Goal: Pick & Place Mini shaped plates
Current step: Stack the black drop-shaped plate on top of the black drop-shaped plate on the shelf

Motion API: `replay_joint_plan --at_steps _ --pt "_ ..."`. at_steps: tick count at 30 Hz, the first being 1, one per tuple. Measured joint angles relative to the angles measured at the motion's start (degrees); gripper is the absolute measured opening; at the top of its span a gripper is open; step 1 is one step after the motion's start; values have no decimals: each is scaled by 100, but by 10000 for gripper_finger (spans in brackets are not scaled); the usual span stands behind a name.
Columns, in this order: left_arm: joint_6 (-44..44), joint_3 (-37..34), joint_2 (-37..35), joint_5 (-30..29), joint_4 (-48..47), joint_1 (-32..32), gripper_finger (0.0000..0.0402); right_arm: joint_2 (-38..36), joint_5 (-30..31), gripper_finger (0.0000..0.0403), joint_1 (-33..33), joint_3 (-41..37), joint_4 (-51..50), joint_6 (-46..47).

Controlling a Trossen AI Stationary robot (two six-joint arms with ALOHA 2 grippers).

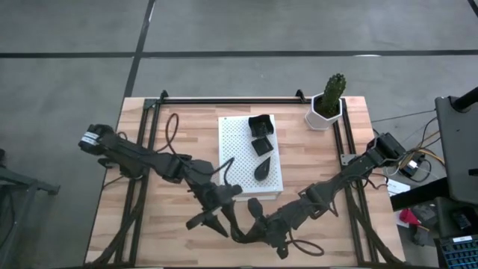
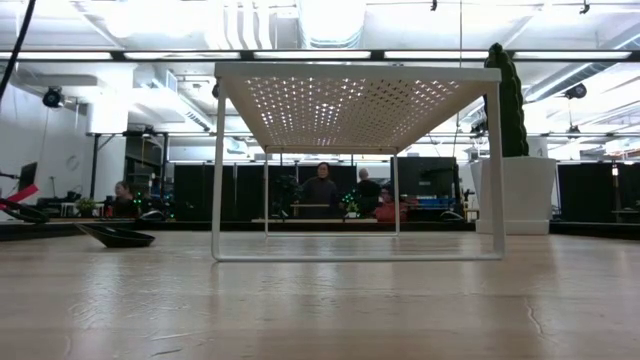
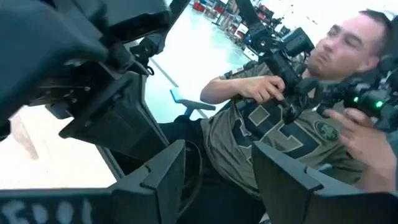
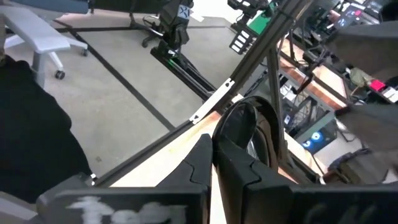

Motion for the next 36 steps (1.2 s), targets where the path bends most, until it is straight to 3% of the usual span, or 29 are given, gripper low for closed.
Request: replay_joint_plan --at_steps 4,9,17,22,30,36 --pt "314 -4 -252 -10 -293 7 188 0 80 8 -5 0 -52 177" --pt "585 -4 -616 -60 -279 12 186 0 773 8 -23 27 -463 464" --pt "838 -9 -1057 -131 -393 18 186 -42 1014 8 22 110 -865 839" --pt "1057 -138 -1210 -283 -605 3 186 -267 1633 8 116 112 -1324 1086" --pt "1566 -440 -1359 -1207 -634 3 186 -749 2082 8 191 116 -1981 1466" --pt "1680 -1269 -1611 -1438 82 5 186 -1039 2720 8 203 114 -2711 1659"
